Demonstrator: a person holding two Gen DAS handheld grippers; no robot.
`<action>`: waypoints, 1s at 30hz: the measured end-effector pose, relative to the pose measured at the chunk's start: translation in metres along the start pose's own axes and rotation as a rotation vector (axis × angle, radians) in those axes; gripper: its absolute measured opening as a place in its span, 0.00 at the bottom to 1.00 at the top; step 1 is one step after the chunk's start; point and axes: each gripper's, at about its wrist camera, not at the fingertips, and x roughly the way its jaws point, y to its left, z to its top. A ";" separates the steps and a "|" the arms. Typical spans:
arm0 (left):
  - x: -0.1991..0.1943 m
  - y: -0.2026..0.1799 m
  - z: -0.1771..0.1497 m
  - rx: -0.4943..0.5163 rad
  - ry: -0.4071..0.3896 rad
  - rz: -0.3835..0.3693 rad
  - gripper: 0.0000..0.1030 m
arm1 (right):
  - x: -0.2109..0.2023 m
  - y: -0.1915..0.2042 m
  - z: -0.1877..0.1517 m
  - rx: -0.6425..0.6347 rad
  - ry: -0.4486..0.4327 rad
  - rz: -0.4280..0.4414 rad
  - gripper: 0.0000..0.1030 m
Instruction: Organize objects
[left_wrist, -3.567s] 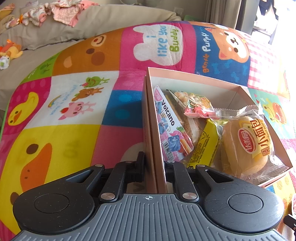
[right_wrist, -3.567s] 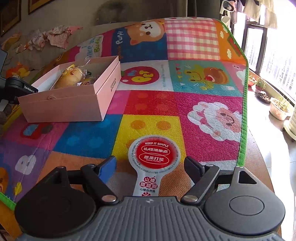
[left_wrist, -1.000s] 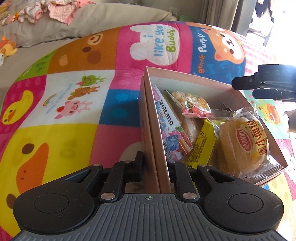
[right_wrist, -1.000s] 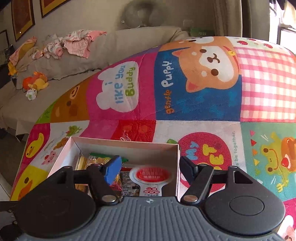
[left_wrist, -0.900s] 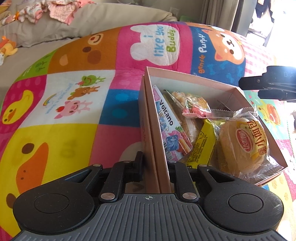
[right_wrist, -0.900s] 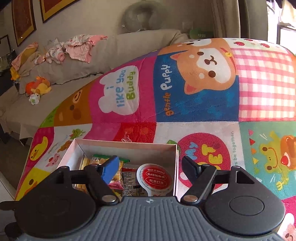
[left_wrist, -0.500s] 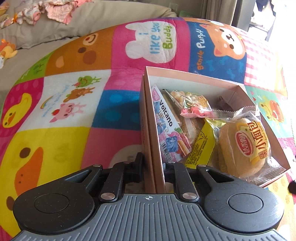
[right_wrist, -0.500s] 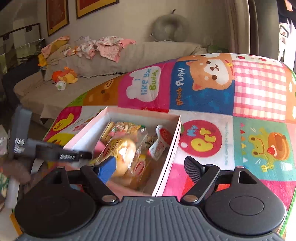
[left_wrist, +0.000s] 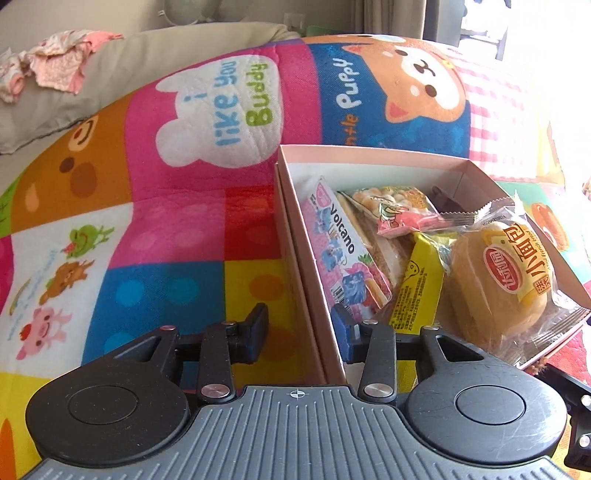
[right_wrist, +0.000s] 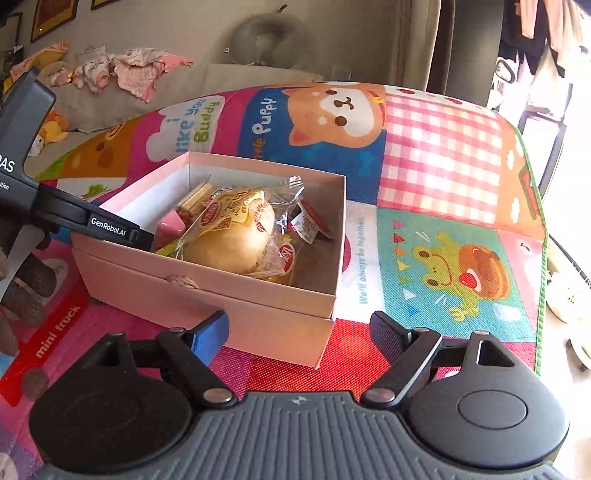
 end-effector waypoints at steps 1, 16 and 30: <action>-0.002 -0.003 0.001 0.016 0.002 0.014 0.39 | 0.000 0.001 -0.001 0.002 0.000 -0.011 0.81; -0.138 -0.029 -0.129 -0.021 -0.128 -0.006 0.39 | -0.067 0.021 -0.065 0.100 0.128 -0.011 1.00; -0.120 -0.060 -0.146 0.029 -0.145 0.034 0.51 | -0.055 0.013 -0.067 0.196 0.089 0.003 1.00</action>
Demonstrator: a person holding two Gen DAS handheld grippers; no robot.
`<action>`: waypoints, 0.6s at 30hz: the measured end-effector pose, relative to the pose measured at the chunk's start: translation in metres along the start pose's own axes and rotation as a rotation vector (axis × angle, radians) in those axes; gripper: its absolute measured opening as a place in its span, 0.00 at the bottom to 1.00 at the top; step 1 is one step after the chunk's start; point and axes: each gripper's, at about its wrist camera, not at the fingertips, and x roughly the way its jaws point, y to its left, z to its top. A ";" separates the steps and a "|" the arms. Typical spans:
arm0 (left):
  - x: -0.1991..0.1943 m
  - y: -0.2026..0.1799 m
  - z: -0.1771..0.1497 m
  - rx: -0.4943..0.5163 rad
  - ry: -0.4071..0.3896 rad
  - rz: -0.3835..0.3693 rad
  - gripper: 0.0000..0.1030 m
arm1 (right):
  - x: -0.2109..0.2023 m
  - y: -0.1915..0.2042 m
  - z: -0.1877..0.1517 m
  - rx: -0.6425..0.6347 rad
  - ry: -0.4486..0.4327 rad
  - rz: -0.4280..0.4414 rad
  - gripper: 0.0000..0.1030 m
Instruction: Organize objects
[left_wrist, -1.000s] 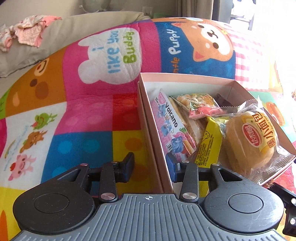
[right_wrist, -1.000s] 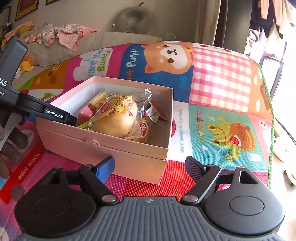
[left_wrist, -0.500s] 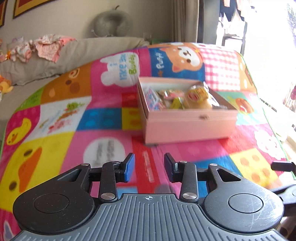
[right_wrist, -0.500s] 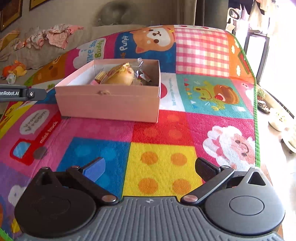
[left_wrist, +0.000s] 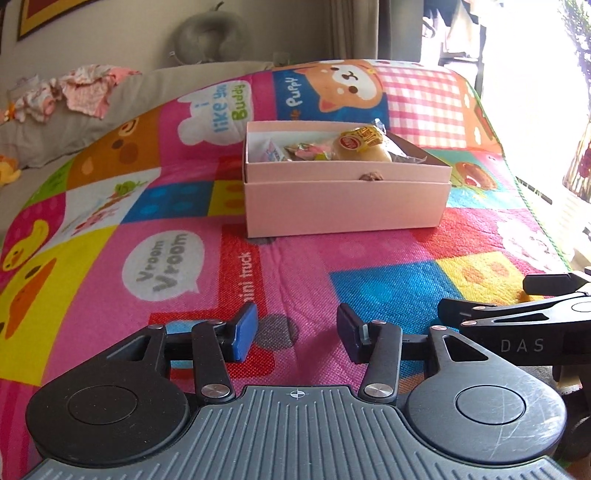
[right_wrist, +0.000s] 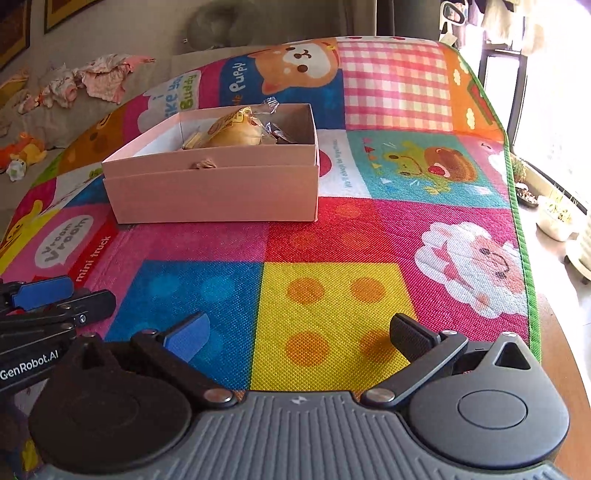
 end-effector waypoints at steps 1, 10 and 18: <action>0.001 -0.002 0.000 0.008 0.001 0.010 0.51 | 0.000 0.001 0.000 -0.005 -0.003 0.001 1.00; 0.002 -0.003 0.000 -0.005 0.001 0.019 0.51 | 0.002 -0.001 -0.002 0.022 -0.025 -0.008 1.00; 0.002 -0.003 0.001 -0.009 0.001 0.016 0.51 | 0.004 0.000 0.000 0.002 -0.028 -0.008 1.00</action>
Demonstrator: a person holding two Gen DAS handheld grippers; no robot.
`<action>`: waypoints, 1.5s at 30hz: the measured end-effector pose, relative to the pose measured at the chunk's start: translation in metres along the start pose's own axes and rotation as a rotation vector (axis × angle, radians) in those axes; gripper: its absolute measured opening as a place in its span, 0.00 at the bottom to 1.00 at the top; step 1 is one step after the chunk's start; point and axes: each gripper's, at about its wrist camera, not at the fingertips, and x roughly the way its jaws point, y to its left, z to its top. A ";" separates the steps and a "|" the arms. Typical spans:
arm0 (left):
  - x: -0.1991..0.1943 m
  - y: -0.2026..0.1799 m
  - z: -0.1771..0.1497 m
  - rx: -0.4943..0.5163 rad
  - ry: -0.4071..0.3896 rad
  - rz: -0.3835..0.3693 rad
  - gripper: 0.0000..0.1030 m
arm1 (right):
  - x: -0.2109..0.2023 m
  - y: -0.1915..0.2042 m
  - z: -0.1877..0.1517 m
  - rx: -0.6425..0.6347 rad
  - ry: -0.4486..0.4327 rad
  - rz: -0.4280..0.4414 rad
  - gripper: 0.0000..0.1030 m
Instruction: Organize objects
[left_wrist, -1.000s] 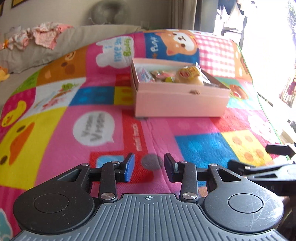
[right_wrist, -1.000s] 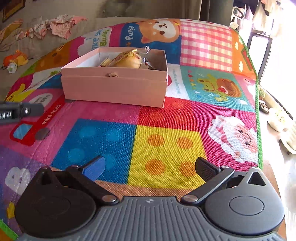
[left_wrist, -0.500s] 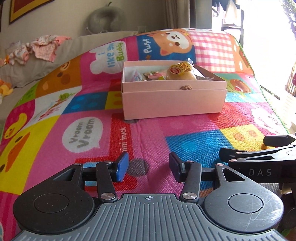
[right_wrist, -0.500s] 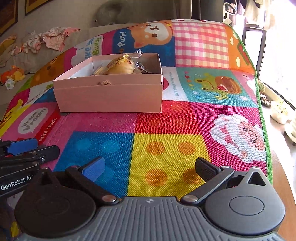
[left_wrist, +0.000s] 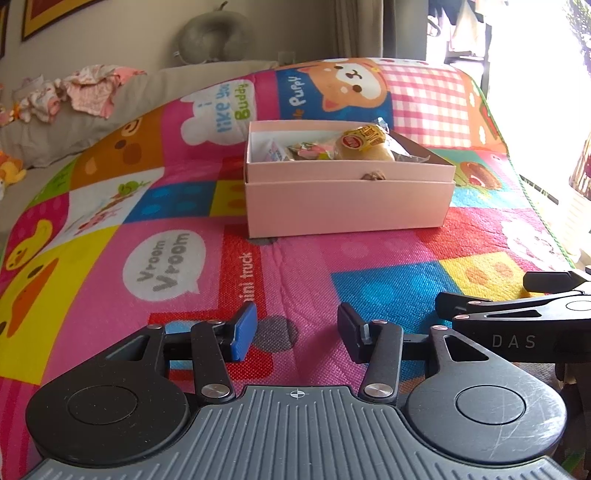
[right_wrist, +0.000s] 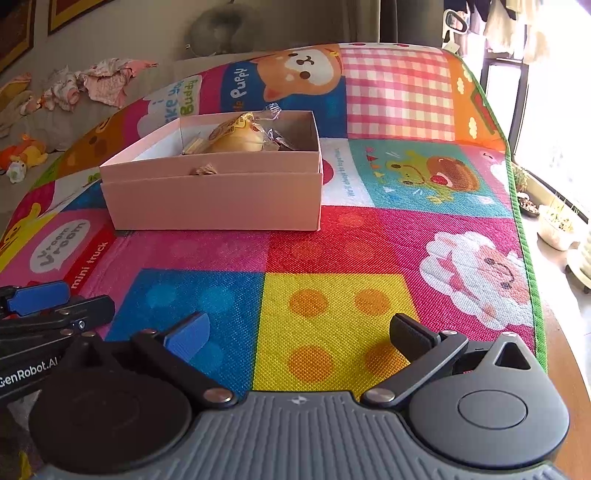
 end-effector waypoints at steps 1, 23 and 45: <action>0.000 0.000 0.000 0.000 0.000 0.000 0.51 | 0.000 -0.001 0.000 0.008 0.000 0.006 1.00; 0.000 0.000 0.000 -0.002 0.000 -0.002 0.51 | 0.001 -0.002 0.000 0.007 0.001 0.011 1.00; 0.000 0.001 0.001 -0.006 0.000 -0.005 0.52 | 0.000 -0.001 0.000 0.007 0.002 0.010 1.00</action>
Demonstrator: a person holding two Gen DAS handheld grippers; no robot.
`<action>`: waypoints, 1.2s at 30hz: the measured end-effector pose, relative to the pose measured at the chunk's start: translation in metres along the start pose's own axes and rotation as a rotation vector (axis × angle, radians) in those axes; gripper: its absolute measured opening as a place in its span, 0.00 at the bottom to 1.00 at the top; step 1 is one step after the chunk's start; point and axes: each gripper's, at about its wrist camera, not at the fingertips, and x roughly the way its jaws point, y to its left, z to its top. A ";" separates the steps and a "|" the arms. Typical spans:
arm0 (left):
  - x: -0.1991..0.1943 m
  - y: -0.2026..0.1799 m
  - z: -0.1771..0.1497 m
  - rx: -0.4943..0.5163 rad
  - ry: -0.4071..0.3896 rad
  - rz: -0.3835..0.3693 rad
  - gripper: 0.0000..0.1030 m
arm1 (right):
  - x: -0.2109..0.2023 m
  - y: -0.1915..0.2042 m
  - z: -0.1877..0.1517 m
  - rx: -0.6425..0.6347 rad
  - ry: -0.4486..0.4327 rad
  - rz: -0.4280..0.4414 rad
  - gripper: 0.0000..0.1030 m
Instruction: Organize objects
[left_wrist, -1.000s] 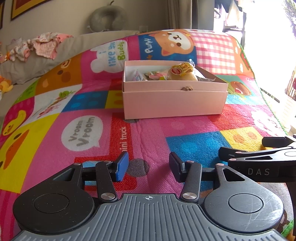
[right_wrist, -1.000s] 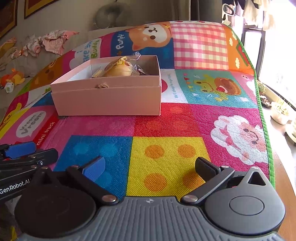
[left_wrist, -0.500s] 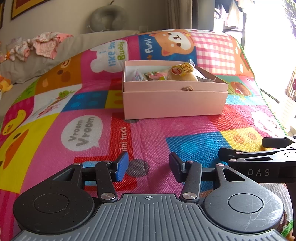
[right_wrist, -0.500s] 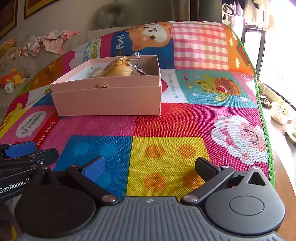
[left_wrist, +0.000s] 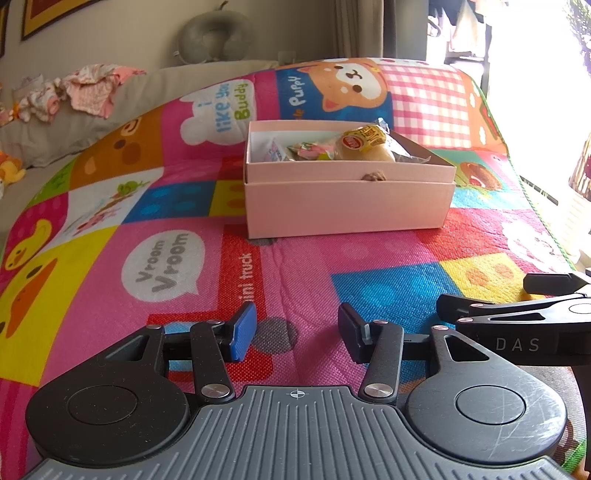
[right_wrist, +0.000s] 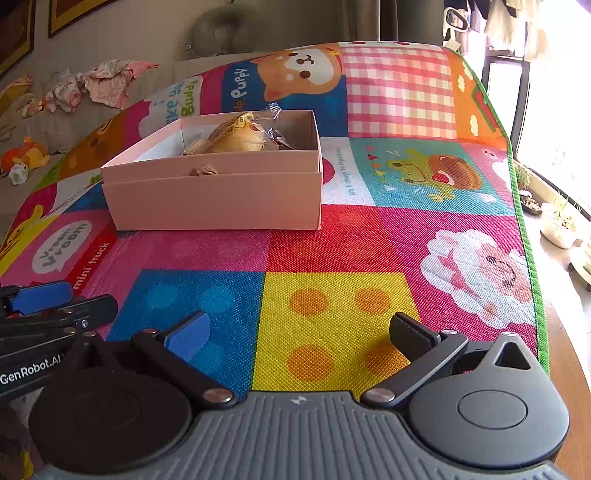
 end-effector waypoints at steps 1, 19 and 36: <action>0.000 0.000 0.000 -0.001 0.000 -0.001 0.52 | 0.000 0.000 0.000 -0.001 0.000 -0.001 1.00; 0.000 0.001 0.001 -0.009 0.000 -0.006 0.52 | 0.000 0.000 0.000 0.000 0.000 0.000 1.00; 0.000 0.001 0.001 -0.008 0.000 -0.006 0.52 | 0.000 0.000 0.000 0.000 0.000 0.000 1.00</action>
